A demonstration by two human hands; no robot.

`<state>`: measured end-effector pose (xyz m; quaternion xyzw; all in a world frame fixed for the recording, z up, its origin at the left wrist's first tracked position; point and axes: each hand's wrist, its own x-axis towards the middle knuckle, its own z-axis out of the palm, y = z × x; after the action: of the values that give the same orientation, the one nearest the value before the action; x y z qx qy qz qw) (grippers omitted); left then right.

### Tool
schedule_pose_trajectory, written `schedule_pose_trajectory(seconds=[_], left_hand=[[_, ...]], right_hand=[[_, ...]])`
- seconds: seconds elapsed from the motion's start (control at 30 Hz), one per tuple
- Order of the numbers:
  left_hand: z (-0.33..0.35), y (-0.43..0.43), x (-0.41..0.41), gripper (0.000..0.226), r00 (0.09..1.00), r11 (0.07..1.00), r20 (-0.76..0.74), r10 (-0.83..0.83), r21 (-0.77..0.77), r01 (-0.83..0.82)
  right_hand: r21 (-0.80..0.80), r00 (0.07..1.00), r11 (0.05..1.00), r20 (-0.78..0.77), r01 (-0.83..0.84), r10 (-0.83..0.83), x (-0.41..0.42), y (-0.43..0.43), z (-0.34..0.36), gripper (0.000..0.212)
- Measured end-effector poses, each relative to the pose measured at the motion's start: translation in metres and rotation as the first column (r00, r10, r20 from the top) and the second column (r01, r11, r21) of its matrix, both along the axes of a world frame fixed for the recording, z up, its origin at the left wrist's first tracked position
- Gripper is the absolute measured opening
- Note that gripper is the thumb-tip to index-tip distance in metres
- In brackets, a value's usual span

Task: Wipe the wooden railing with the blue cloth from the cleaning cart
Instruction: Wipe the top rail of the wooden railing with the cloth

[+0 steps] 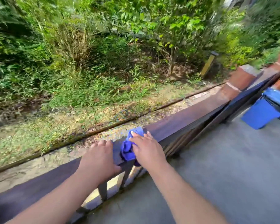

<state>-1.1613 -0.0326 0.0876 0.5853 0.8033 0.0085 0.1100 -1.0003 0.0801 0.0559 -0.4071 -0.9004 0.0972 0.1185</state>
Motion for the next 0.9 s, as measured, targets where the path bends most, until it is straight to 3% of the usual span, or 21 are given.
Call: schedule_pose_trajectory(seconds=[0.1,0.73,0.83,0.9], left_hand=[[0.004,0.037,0.024,0.071,0.999,1.000,0.035,-0.020,-0.005,0.021],[0.008,0.280,0.206,0.085,0.997,0.989,0.000,0.081,-0.123,-0.080],[0.008,0.302,0.221,0.087,0.998,0.990,-0.009,0.056,-0.126,-0.056],[0.012,0.316,0.229,0.087,0.999,0.995,0.023,0.041,-0.090,-0.039]], right_hand=[[-0.013,0.999,1.000,-0.031,0.025,-0.025,0.034,0.047,0.002,0.031],[0.053,0.990,0.995,-0.119,0.079,-0.073,0.246,0.347,-0.005,0.013],[0.015,0.990,0.999,-0.132,0.050,-0.048,0.252,0.359,-0.004,0.014],[-0.103,0.974,0.994,-0.219,0.035,-0.057,0.253,0.362,0.003,0.018]])
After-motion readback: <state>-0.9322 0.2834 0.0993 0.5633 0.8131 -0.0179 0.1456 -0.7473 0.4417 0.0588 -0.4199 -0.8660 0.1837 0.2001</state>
